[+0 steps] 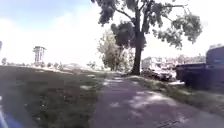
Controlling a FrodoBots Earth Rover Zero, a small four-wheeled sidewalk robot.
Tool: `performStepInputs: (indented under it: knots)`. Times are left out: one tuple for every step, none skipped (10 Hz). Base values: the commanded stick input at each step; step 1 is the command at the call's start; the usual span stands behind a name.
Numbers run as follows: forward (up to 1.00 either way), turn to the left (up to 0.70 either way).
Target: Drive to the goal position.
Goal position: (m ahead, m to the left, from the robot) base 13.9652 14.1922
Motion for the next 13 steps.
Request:
performStepInputs:
  knots:
    - [0.70,0.00]
    - [0.70,0.00]
    - [0.70,0.00]
    - [0.70,0.00]
    - [0.70,0.00]
    - [0.70,0.00]
    - [0.70,0.00]
    - [0.70,0.00]
    - [0.70,0.00]
    - [0.70,0.00]
    - [0.70,0.19]
    - [0.70,0.35]
    - [0.70,0.35]
